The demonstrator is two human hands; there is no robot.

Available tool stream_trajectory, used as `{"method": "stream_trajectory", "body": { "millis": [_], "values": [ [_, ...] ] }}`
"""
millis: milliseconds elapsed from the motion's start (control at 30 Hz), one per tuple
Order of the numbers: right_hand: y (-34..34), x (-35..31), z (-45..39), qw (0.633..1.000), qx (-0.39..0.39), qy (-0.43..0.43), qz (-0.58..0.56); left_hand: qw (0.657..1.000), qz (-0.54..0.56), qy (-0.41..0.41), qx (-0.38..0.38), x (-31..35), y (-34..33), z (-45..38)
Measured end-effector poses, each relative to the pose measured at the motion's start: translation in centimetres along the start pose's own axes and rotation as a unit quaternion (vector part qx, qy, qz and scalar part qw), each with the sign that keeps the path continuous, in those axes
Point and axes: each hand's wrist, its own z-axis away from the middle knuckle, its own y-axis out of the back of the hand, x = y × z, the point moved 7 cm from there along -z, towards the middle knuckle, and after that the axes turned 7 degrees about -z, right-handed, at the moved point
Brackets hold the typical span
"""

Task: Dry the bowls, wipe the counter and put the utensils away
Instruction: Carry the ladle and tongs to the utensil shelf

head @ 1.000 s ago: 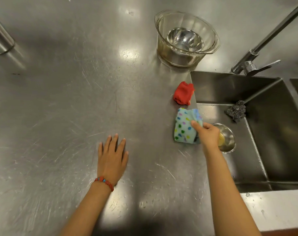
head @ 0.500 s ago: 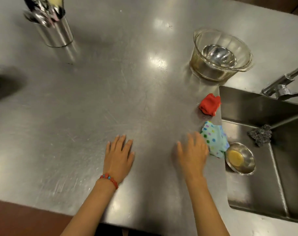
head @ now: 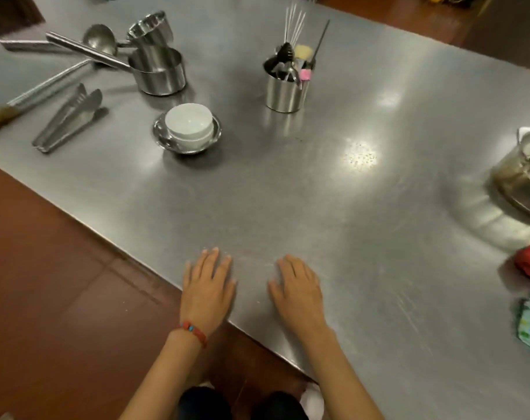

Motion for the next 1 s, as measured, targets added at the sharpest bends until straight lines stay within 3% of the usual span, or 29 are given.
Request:
{"method": "stream_trajectory", "body": {
  "millis": [300, 700, 1000],
  "values": [
    [-8.0, -16.7, -6.2, 0.991, -0.069, 0.116, -0.005, 0.991, -0.018, 0.117, 0.065, -17.6, 5.6, -0.1],
    [-13.7, -28.1, -19.8, 0.979, -0.107, 0.171, -0.015, 0.974, -0.046, 0.199, 0.101, -31.5, 9.8, -7.5],
    [-17.4, -35.6, -26.7, 0.979, -0.103, 0.172, -0.019, 0.972, -0.040, 0.200, 0.115, -40.5, 12.4, -13.0]
  ]
}}
